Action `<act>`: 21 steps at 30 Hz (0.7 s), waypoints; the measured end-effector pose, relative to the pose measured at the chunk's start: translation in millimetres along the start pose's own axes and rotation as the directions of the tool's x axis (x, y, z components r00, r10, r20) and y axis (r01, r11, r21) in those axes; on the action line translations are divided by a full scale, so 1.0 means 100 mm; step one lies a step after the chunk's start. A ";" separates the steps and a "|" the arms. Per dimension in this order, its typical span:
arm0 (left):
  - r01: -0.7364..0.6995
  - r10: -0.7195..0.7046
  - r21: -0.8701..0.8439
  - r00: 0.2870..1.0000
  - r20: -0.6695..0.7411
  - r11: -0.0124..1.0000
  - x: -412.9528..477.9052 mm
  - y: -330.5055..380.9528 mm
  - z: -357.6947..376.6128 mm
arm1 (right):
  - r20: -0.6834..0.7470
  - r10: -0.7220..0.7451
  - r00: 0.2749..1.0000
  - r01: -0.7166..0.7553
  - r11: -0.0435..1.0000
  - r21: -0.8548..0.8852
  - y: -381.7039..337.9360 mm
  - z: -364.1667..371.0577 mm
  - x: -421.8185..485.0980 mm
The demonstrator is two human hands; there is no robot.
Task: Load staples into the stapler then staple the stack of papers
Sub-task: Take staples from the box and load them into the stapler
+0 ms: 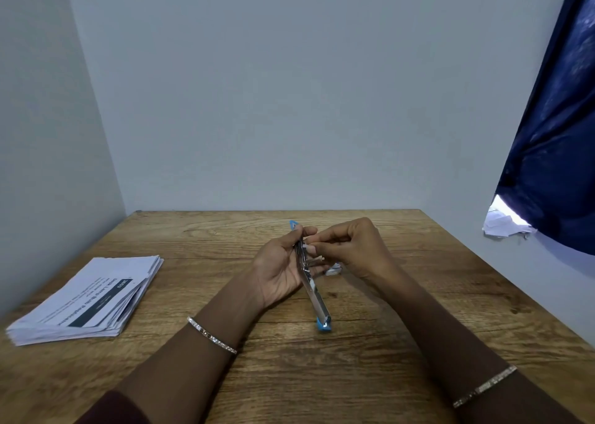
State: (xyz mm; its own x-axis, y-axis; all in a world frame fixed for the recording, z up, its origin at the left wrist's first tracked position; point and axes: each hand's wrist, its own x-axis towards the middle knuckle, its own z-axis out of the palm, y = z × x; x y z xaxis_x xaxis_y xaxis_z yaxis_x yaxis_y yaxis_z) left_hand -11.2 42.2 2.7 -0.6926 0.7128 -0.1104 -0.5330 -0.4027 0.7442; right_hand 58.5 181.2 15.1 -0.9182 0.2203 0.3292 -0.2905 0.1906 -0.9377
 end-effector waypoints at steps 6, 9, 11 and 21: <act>0.016 -0.018 0.025 0.998 0.055 1.000 0.03 -0.04 -0.01 | 0.049 0.060 0.997 -0.065 0.992 0.104 -0.02 -0.02 -0.02; 0.008 -0.009 0.037 0.999 0.045 0.999 0.05 -0.04 -0.02 | 0.044 0.061 0.997 -0.064 0.995 0.080 -0.04 -0.01 -0.02; 0.005 -0.007 0.040 0.999 0.039 0.999 0.05 -0.04 -0.02 | 0.038 0.062 0.997 -0.064 0.995 0.072 -0.04 -0.01 -0.02; 0.042 -0.039 -0.024 0.996 0.085 0.999 0.03 -0.09 0.00 | 0.035 0.087 0.996 -0.089 0.996 0.033 -0.02 0.01 -0.01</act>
State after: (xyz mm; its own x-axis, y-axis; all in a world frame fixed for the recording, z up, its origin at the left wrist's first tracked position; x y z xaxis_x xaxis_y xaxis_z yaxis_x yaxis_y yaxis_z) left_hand -8.6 47.3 -4.1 -0.6271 0.7745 -0.0831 -0.5730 -0.3865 0.7227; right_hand 59.6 179.8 16.3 -0.9489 0.2026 0.2419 -0.2166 0.1390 -0.9663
